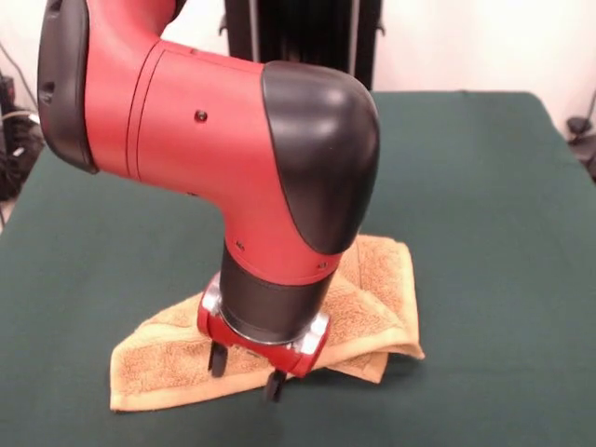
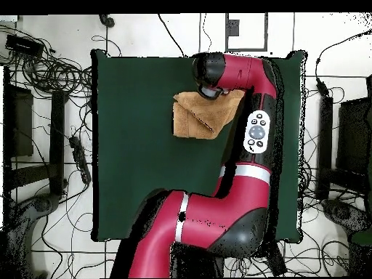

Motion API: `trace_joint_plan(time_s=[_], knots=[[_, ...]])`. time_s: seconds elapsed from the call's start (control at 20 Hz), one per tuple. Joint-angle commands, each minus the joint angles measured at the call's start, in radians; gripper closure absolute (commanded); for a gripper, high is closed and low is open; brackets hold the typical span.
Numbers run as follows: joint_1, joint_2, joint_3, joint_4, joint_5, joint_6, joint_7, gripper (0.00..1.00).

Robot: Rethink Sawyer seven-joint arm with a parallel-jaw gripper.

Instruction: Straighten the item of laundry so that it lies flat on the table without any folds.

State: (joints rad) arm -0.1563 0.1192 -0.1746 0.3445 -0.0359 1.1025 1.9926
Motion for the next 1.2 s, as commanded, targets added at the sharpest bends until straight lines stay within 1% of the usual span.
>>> trace_joint_plan(time_s=[0.05, 0.35, 0.4, 0.8, 1.05, 1.2], knots=[[0.022, 0.130, 0.110, 0.003, -0.018, -0.084, -0.075, 0.00], [0.026, 0.137, 0.089, -0.011, -0.029, -0.112, -0.080, 0.00], [0.027, 0.136, 0.085, -0.012, -0.032, -0.118, -0.079, 1.00], [0.032, 0.138, 0.075, -0.013, -0.031, -0.125, -0.056, 1.00], [0.034, 0.138, 0.076, -0.022, -0.023, -0.088, -0.059, 1.00], [0.036, 0.137, 0.076, -0.025, -0.025, -0.086, -0.071, 1.00]])
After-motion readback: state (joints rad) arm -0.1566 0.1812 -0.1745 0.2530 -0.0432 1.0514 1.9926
